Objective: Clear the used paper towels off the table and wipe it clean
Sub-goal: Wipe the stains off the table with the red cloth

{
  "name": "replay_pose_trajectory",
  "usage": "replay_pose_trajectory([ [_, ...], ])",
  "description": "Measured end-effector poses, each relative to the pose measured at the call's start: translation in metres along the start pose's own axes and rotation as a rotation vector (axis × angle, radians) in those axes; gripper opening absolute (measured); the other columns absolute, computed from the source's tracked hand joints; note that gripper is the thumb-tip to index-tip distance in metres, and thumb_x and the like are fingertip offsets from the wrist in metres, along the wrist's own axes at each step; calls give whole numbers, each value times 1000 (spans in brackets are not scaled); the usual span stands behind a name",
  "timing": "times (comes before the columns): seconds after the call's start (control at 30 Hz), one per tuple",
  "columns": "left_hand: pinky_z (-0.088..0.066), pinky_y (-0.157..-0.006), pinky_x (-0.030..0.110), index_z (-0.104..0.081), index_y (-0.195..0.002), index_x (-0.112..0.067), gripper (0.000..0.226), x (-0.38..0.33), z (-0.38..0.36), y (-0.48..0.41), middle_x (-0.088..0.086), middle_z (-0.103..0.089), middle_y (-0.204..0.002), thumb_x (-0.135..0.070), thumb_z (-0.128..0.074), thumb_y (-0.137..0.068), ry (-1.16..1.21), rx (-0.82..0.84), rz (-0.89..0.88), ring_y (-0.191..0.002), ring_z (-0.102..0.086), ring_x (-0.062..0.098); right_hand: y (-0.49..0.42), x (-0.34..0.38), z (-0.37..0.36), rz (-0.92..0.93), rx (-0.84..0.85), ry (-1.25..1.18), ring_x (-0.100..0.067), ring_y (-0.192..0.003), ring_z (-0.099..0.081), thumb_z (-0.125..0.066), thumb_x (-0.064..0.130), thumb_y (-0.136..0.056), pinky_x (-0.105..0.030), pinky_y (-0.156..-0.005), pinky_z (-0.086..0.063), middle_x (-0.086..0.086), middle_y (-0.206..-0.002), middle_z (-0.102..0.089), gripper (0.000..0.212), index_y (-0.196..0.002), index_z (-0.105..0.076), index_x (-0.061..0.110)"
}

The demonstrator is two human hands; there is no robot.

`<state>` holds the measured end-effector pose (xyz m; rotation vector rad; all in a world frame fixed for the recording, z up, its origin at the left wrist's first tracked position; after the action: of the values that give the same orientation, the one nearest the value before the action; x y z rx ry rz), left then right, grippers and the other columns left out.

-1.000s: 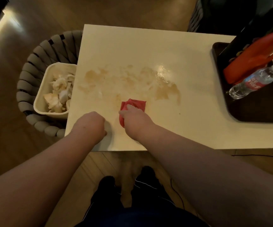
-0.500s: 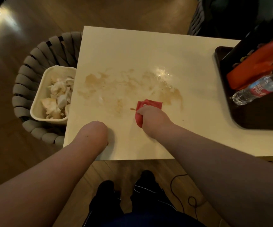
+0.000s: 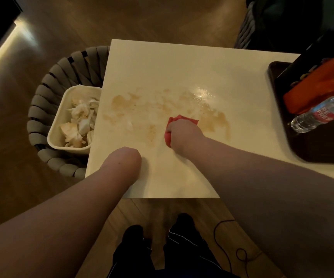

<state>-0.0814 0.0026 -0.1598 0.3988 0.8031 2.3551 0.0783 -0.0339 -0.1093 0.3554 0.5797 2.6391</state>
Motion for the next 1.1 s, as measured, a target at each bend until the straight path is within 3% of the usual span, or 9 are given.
replay_pose_trajectory([
  [0.17,-46,-69,33,-70,-102,-11,25,-2,2,2,2,-49,-70,-31,-75,-87,-83,23,16,-71,-52,22,42,22,-29,65,72,25,-25,-101,-67,-54,5,-95,-40,-85,-59,-3,-103,-67,24,-111,-71,12],
  [0.3,-48,-68,32,-71,-101,-12,28,-3,4,1,0,-51,-70,-34,-76,-86,-121,-2,-16,-76,-57,23,55,-2,-38,-22,135,-63,-29,-115,-62,-63,9,-95,-37,-101,-52,-8,-129,-64,36,-130,-67,16],
  [0.4,-48,-67,32,-71,-101,-11,27,-3,2,-2,1,-53,-70,-34,-76,-86,-128,8,-12,-75,-58,22,46,-14,-40,-104,306,-172,-35,-135,-49,-53,19,-104,-40,-113,-40,-12,-149,-50,43,-147,-53,13],
  [0.47,-48,-65,32,-72,-99,-12,26,-3,1,-3,1,-54,-70,-34,-75,-87,-147,11,-21,-73,-58,21,41,-14,-42,-85,316,-170,-34,-134,-50,-54,18,-104,-38,-112,-41,-11,-149,-51,43,-146,-54,16],
  [0.6,-47,-64,32,-71,-96,-13,18,-5,2,-4,0,-54,-69,-30,-72,-89,-168,-11,-46,-63,-51,17,31,-20,-20,-53,72,-118,-24,-112,-64,-61,4,-89,-31,-95,-51,-1,-123,-68,42,-123,-72,25],
  [0.7,-45,-66,31,-71,-97,-12,16,-3,-5,-4,-1,-52,-69,-27,-69,-92,-150,-23,-58,-66,-52,18,9,-14,-3,-61,55,-36,-23,-104,-67,-53,-1,-84,-32,-87,-56,-1,-111,-72,42,-112,-74,22],
  [0.83,-45,-68,31,-70,-101,-12,17,-2,-6,-5,-1,-49,-69,-27,-68,-92,-138,-29,-63,-73,-55,21,-2,-7,9,-60,4,12,-24,-97,-69,-34,-4,-67,-32,-82,-57,-3,-101,-72,56,-102,-73,15],
  [0.93,-45,-66,32,-71,-102,-12,19,-3,-5,-5,-1,-51,-69,-28,-70,-91,-144,-14,-38,-71,-55,21,9,-11,0,-45,18,-31,-23,-101,-67,-50,0,-86,-34,-86,-57,-2,-106,-71,36,-107,-73,18],
  [1.1,-45,-66,31,-70,-101,-14,23,0,-5,-4,-1,-49,-68,-33,-71,-90,-153,-8,-24,-72,-54,20,49,-40,-25,-80,48,-138,-24,-114,-63,-61,8,-92,-34,-97,-52,-2,-126,-66,41,-129,-68,24],
])
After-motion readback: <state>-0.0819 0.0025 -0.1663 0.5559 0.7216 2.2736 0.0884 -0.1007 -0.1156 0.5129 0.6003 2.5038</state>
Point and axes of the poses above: each hand's wrist, its own y-axis away from the middle knuckle, its own z-axis out of the back of the hand, x = y × z, the point moved 8 cm from there along -y, towards the middle knuckle
